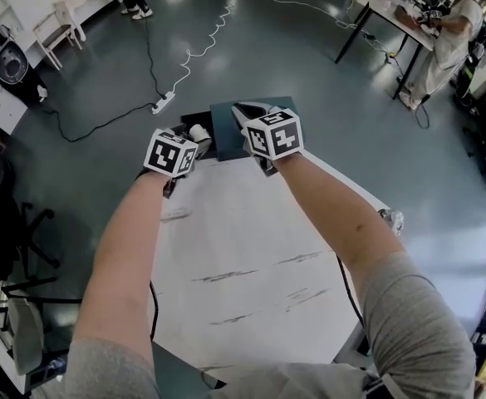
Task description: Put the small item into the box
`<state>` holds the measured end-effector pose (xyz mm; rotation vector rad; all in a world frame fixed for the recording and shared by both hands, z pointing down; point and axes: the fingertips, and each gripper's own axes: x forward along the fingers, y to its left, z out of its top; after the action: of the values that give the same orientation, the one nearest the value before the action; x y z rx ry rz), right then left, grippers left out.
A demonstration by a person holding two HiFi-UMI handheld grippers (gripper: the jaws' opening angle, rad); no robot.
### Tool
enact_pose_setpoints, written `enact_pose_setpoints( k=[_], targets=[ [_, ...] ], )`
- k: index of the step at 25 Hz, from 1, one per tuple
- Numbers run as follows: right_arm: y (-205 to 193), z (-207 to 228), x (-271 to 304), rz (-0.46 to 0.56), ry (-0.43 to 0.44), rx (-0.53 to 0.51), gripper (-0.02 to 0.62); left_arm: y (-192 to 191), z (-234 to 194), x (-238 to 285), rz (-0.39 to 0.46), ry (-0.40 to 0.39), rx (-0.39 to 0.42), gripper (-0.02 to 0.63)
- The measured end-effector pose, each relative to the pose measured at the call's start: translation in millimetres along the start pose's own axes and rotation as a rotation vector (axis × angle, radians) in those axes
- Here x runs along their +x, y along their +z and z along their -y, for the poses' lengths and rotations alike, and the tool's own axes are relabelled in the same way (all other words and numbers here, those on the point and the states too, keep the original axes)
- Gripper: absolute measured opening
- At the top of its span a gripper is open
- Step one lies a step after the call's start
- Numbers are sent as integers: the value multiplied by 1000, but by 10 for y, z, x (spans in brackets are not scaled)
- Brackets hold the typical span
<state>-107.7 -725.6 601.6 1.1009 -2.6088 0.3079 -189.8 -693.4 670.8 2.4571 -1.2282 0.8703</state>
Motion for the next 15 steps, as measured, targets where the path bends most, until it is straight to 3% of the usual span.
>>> enact_pose_setpoints(
  k=[15],
  targets=[
    [361, -348, -588, -1, -51, 39, 8, 374, 130, -987, 127, 36, -64, 302]
  ],
)
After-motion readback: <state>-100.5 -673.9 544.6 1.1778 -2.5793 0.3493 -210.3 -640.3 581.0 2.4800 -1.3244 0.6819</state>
